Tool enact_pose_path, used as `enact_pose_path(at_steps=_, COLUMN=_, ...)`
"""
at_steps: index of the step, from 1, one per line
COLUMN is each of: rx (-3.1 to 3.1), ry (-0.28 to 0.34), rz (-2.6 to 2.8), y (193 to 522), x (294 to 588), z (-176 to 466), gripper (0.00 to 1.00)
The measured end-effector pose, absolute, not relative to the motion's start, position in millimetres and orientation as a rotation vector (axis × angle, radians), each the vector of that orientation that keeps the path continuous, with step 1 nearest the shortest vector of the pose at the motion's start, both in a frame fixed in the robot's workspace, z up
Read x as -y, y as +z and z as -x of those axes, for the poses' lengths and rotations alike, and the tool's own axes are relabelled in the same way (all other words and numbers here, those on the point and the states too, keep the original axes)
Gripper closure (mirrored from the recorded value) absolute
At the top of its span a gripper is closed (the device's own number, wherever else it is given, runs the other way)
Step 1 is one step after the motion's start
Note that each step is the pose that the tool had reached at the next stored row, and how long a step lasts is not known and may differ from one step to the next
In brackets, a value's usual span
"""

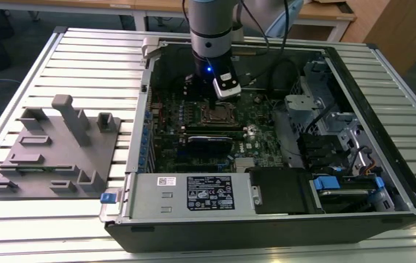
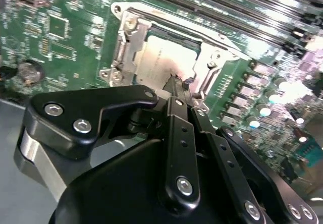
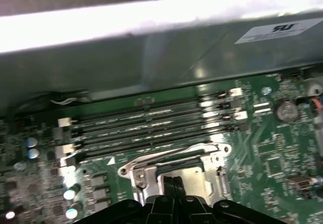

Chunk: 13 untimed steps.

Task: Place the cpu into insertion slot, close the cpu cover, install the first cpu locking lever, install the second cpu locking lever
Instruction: 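Install the first cpu locking lever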

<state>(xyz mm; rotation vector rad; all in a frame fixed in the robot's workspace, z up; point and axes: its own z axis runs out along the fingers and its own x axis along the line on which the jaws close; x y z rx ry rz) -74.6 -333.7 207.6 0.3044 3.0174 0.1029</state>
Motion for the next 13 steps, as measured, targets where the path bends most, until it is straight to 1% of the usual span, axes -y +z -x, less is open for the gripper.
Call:
enact_pose_path(at_steps=6, rx=-3.024, ry=0.102, rz=-0.305, y=207.5, x=333.7, z=74.5, gripper=0.9)
enact_pose_path(at_steps=10, rx=-3.07, ry=0.085, rz=-0.311, y=207.1, x=333.7, z=73.8, gripper=0.9)
enact_pose_path(at_steps=13, rx=-3.074, ry=0.084, rz=-0.312, y=207.2, x=333.7, z=73.9, gripper=0.9)
